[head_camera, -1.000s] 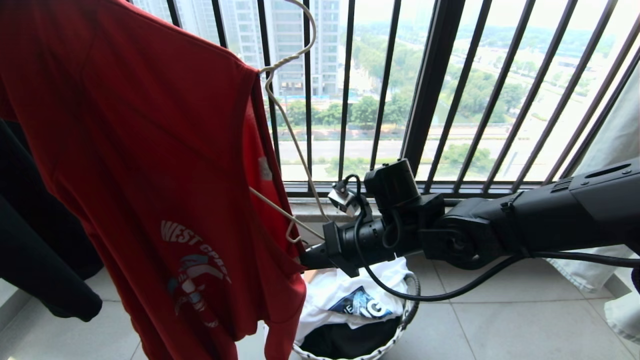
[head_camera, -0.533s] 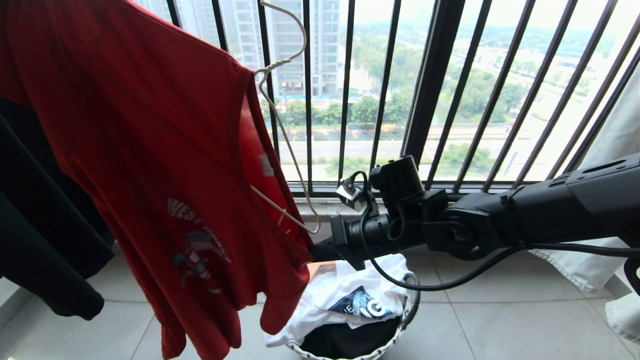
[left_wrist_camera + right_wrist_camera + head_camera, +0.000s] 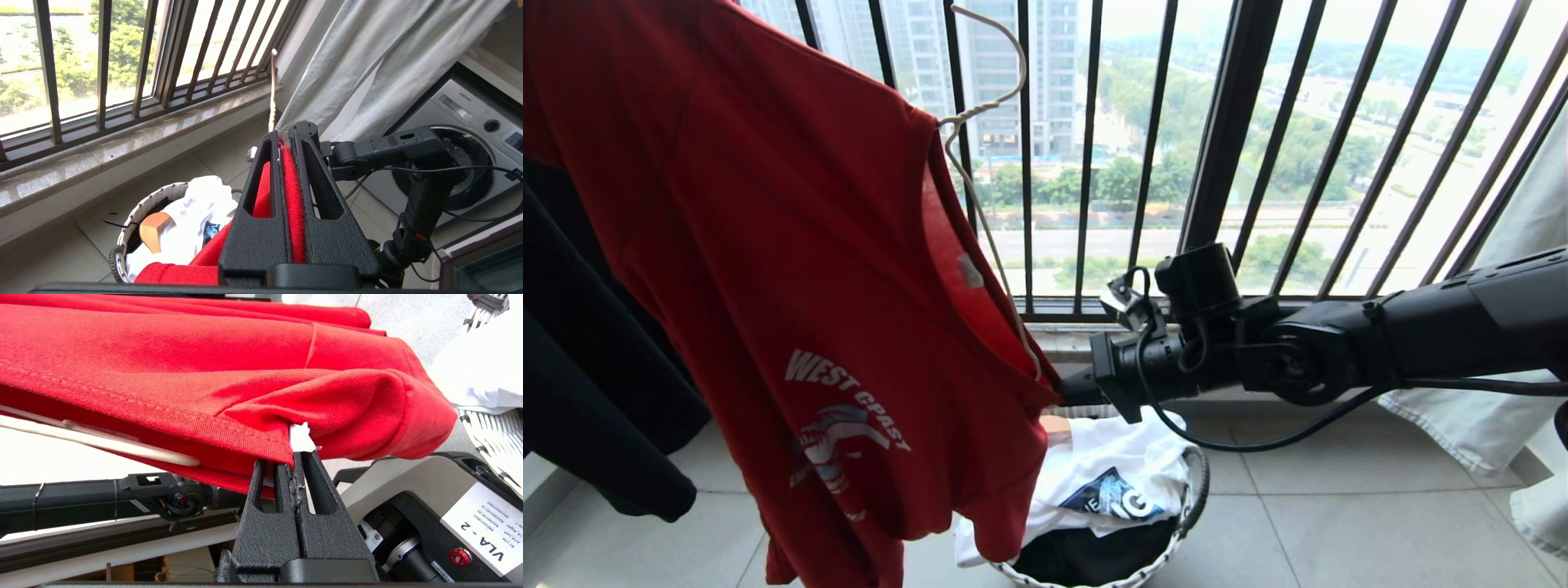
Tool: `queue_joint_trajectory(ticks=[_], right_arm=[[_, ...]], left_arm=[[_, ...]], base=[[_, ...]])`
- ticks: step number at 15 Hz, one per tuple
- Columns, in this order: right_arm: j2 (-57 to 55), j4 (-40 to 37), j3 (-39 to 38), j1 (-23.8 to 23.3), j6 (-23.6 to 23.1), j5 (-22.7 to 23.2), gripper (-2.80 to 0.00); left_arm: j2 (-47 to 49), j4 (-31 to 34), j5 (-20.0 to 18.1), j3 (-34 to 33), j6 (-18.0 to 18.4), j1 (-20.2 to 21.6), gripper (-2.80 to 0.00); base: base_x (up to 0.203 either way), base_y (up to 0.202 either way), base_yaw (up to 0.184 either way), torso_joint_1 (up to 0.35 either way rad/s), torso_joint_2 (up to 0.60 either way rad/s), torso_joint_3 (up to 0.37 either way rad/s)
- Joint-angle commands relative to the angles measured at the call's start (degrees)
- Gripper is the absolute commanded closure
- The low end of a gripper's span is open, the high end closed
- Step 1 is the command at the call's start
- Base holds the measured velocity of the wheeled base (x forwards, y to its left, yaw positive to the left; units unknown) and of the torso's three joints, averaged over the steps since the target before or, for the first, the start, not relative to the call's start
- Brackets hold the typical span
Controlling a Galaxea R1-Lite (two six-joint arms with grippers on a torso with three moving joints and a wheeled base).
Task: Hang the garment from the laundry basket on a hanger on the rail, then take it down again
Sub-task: Hang the clothes on the clothes rack
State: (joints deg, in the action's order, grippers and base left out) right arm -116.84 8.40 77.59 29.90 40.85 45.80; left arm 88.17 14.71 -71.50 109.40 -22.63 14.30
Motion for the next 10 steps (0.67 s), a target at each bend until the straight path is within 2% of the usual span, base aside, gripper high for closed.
queue_joint_trajectory(ticks=[1, 4, 7, 10], right_arm=[[1.93, 0.13, 0.01, -0.93, 0.25, 0.26, 0.0], [4.59, -0.02, 1.08, -2.53, 0.28, -0.07, 0.0], [5.22, -2.69, 5.2, -4.08, 0.28, -0.48, 0.0], [5.5, -4.17, 8.6, -4.56, 0.19, -3.87, 0.0]], left_arm=[[-0.25, -0.52, -0.4, -1.79, -0.09, -0.05, 0.0], [-0.37, -5.44, -0.4, -6.23, -0.13, -0.83, 0.0], [-0.29, -6.05, -0.4, -8.08, -0.14, -1.67, 0.0], [-0.38, -9.78, -0.4, -13.06, -0.17, -3.88, 0.0]], base=[[0.0, 0.0, 0.0, 0.0, 0.0, 0.0], [0.0, 0.0, 0.0, 0.0, 0.0, 0.0], [0.0, 0.0, 0.0, 0.0, 0.0, 0.0], [0.0, 0.0, 0.0, 0.0, 0.0, 0.0]])
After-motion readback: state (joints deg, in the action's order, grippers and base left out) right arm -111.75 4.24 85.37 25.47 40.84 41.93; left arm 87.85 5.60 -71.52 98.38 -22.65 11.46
